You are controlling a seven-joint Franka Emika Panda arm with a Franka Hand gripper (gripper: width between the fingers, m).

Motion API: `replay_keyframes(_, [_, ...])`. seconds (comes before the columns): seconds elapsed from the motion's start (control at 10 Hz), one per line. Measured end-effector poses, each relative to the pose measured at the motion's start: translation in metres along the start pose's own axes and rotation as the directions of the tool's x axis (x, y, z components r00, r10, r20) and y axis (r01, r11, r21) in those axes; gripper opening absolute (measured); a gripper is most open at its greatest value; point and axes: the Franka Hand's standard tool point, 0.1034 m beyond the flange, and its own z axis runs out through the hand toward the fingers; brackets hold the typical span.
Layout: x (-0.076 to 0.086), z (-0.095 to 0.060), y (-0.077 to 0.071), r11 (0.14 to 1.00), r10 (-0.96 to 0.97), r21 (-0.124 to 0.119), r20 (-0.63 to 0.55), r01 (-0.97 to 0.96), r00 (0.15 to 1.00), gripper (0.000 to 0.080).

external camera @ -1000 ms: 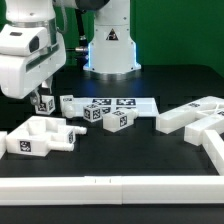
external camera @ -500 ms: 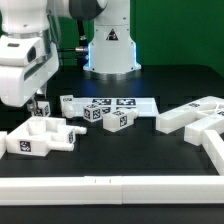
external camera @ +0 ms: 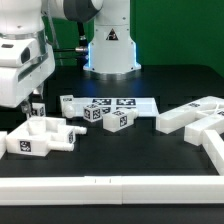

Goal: Assemble chair

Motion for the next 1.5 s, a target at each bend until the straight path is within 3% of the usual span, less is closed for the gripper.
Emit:
replay_keyframes(0.1, [0.005,-0.010,0.008,1.000,0.016,0.001,0.003,-0.016,1.000,0.0548])
replay_keyframes(0.3, [0.020,-0.023,0.024,0.998,0.057,0.003,0.008,-0.057,0.998,0.0643])
replay_keyframes(0.6, [0.047,-0.027,0.050,0.998,0.063,-0.006,0.002,-0.063,0.998,0.0648])
replay_keyframes(0.7, [0.056,-0.028,0.057,0.999,0.047,-0.022,-0.002,-0.047,0.999,0.0649])
replay_keyframes(1.1, [0.059,-0.025,0.056,0.999,0.042,-0.027,-0.004,-0.042,0.999,0.0649])
replay_keyframes(1.2, [0.057,-0.024,0.059,0.999,0.015,-0.038,-0.004,-0.016,1.000,0.0649])
replay_keyframes(1.3, [0.062,-0.019,0.069,0.996,0.007,-0.087,-0.008,-0.008,1.000,0.0649])
replay_keyframes(1.4, [0.067,-0.006,0.073,0.993,-0.003,-0.115,-0.012,0.002,1.000,0.0649])
replay_keyframes(1.5, [0.064,0.004,0.071,0.995,-0.003,-0.102,-0.012,0.002,1.000,0.0649])
